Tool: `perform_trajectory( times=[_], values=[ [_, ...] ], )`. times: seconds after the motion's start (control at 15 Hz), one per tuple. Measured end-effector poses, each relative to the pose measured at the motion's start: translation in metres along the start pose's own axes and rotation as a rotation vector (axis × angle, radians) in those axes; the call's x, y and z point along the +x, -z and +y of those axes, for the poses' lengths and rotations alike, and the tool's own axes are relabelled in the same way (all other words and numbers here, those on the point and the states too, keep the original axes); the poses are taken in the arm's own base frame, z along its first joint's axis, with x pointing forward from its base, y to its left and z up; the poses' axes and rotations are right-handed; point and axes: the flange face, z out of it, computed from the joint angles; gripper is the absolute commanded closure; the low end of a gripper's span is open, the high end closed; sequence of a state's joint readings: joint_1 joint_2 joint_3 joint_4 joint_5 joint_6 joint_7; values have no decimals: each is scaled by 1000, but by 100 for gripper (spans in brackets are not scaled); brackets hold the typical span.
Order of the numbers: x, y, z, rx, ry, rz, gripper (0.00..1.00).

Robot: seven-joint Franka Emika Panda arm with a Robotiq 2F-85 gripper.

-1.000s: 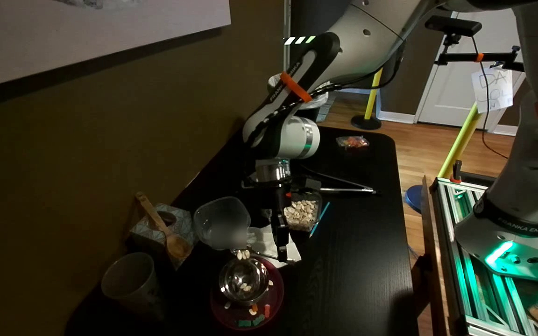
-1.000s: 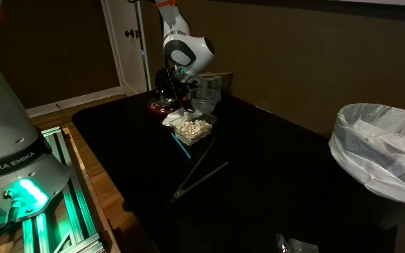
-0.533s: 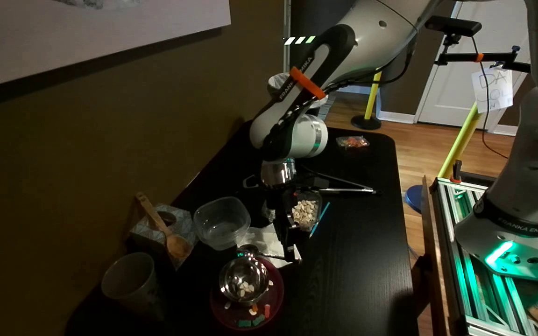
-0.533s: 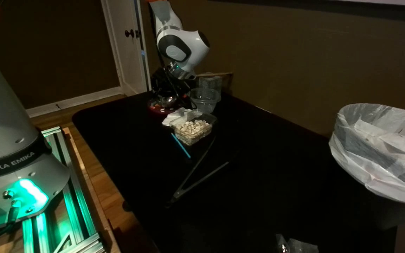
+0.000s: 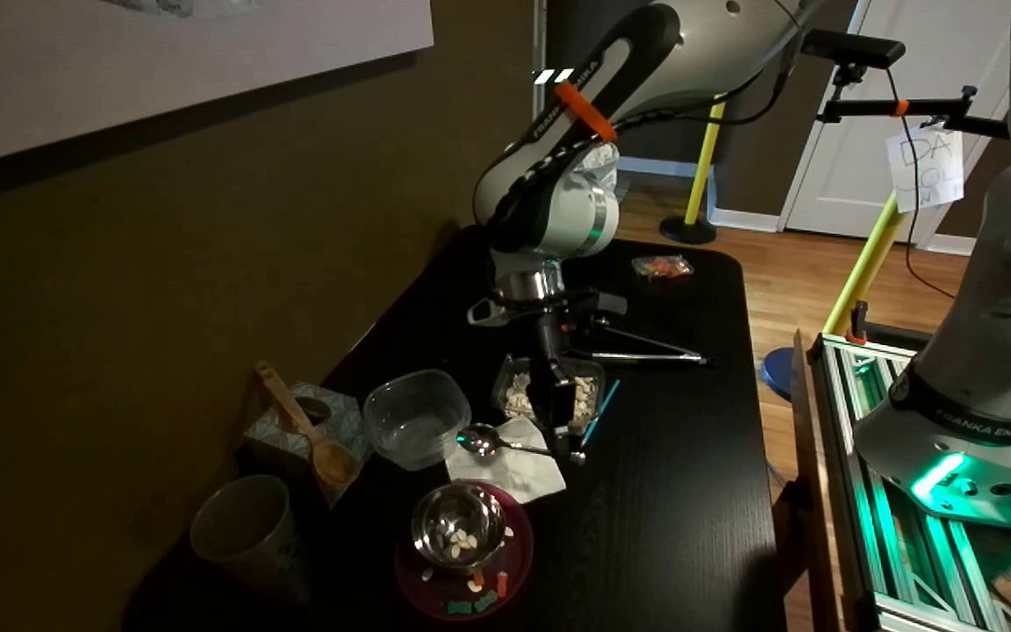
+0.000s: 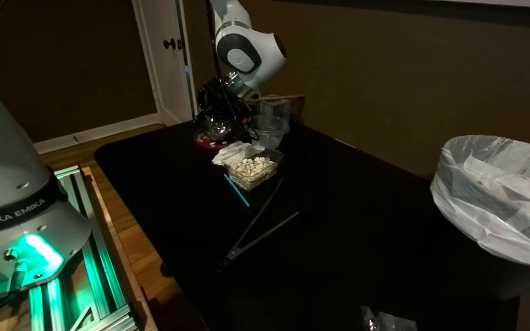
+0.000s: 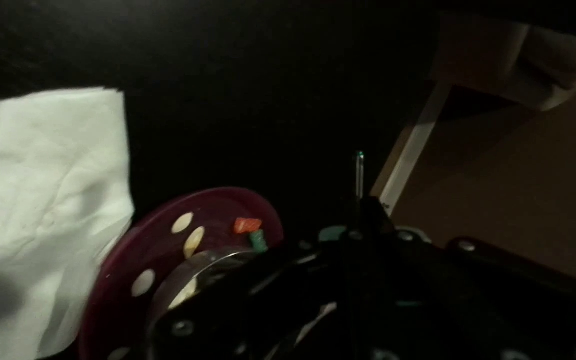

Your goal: Use the spoon to move some of the white objects to the silver bowl

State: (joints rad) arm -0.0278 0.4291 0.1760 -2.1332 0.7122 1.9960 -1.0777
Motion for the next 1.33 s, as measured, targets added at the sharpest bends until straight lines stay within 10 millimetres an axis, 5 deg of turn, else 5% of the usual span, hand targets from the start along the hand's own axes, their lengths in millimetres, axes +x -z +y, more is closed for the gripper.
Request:
perform_trajectory(
  times=[0.4,0.8,1.33],
  values=[
    [-45,51,-5,315,-38,-95,99],
    [-94,101,23,380,-122,-61,99],
    [-147,87,59,429,-210,-216,99]
  ],
)
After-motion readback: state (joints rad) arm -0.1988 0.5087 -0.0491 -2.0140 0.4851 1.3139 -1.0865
